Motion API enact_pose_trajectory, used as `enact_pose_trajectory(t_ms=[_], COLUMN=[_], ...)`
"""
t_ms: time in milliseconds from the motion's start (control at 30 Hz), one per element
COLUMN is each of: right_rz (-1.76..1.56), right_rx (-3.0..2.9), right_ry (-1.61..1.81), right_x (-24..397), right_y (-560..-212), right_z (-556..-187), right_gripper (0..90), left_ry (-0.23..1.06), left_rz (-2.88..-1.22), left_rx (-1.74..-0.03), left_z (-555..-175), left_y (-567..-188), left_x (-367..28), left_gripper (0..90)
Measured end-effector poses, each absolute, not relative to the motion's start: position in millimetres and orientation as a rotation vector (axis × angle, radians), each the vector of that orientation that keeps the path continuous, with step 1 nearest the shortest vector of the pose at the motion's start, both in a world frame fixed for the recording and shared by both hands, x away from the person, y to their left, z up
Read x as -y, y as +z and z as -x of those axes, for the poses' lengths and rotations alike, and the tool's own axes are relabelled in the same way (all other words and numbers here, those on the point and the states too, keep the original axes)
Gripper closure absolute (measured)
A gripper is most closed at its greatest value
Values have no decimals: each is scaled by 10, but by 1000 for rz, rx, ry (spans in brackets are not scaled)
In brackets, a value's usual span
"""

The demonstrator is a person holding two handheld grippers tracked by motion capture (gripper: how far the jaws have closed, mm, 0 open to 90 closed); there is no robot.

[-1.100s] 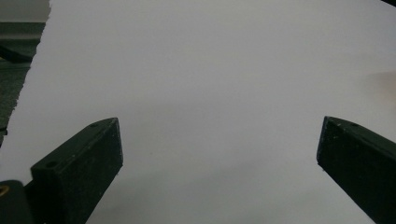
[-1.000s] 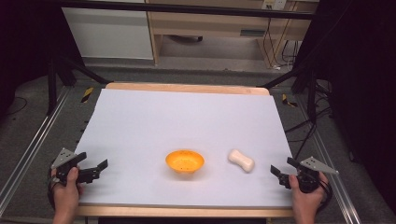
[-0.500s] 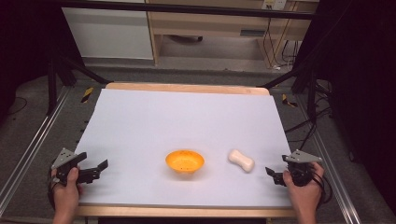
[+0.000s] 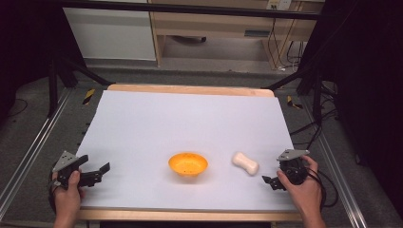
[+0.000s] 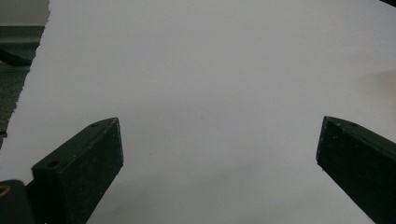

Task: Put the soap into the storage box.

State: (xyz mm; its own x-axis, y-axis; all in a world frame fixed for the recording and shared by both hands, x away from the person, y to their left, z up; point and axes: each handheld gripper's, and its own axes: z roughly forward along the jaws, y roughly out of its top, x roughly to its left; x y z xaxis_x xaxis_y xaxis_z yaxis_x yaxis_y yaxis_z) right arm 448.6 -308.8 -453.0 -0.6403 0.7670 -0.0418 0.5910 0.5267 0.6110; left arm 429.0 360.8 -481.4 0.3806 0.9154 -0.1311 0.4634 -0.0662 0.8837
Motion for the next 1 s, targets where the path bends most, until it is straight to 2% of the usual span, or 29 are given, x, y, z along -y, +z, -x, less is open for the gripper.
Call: enact_pose_trajectory(t_ms=[567, 667, 1000], right_rz=[-1073, -1066, -1019], right_rx=[-2575, -2600, -2662], right_ry=[726, 724, 722], right_x=[2875, 2831, 2711], right_y=[-4500, -4499, -4441], right_z=[-4623, -4644, -4696], right_gripper=[17, 55, 61], left_ry=[593, 591, 589], left_rz=[-1689, -1688, -1689], left_rx=[-1229, -1231, -1231], left_z=[-4291, -4290, -4292], left_y=[-4814, -4814, -4814], left_x=[-3611, -3609, -3609], left_gripper=[1, 1, 1])
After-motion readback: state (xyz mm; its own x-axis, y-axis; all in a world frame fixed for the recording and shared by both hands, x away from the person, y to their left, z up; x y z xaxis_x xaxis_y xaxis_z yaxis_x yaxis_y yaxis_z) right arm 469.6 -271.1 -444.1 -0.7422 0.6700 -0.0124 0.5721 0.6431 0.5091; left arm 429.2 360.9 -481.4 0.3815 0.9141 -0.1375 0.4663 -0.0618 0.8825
